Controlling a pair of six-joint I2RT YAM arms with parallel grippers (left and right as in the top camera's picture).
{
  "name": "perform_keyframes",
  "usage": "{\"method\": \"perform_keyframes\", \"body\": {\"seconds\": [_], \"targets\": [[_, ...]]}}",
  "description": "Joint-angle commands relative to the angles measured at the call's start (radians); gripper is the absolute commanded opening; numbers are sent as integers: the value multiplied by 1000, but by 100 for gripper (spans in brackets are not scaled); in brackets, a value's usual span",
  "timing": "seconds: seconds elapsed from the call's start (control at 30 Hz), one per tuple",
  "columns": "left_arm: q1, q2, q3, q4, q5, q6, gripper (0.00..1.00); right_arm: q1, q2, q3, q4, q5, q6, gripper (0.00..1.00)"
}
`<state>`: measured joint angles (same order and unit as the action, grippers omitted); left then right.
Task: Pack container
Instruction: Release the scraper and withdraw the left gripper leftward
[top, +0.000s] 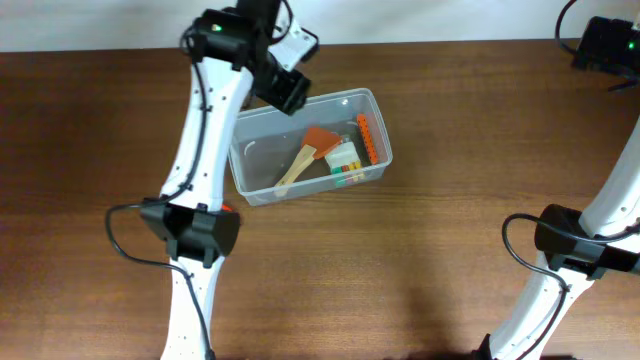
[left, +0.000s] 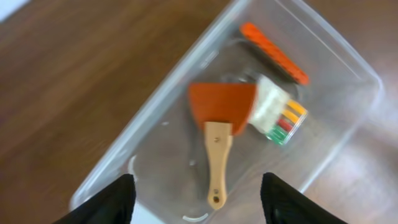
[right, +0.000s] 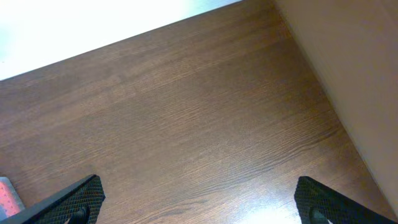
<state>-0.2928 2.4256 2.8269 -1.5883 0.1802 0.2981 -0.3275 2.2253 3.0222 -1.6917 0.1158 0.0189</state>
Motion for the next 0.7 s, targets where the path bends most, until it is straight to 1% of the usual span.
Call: {"method": "perform_keyframes", "body": {"seconds": [0.0, 0.03, 0.07, 0.1, 0.13, 0.2, 0.23, 0.33, 0.4, 0.5, 0.67], "targets": [[80, -8, 61, -73, -188, -271, 73, -1, -13, 13, 0, 9, 1, 99], [104, -8, 66, -100, -228, -355, 73, -1, -13, 13, 0, 9, 1, 99], [128, -8, 63, -100, -217, -402, 75, -1, -13, 13, 0, 9, 1, 99], [150, -11, 63, -100, -185, -437, 77, -1, -13, 13, 0, 9, 1, 99], [185, -11, 63, -100, -138, -499, 80, -1, -13, 13, 0, 9, 1, 99], [232, -11, 63, -100, -87, -510, 89, -1, -13, 13, 0, 9, 1, 99], [258, -11, 62, -100, -87, -511, 96, -1, -13, 13, 0, 9, 1, 99], [327, -24, 62, -100, -86, -510, 97, -1, -13, 13, 0, 9, 1, 99], [348, -50, 62, -100, -87, -510, 97, -1, -13, 13, 0, 9, 1, 99], [362, -122, 62, -100, -114, -487, 98, -1, -13, 13, 0, 9, 1, 98], [361, -281, 38, -100, -206, -478, 99, -1, -13, 13, 0, 9, 1, 99]]}}
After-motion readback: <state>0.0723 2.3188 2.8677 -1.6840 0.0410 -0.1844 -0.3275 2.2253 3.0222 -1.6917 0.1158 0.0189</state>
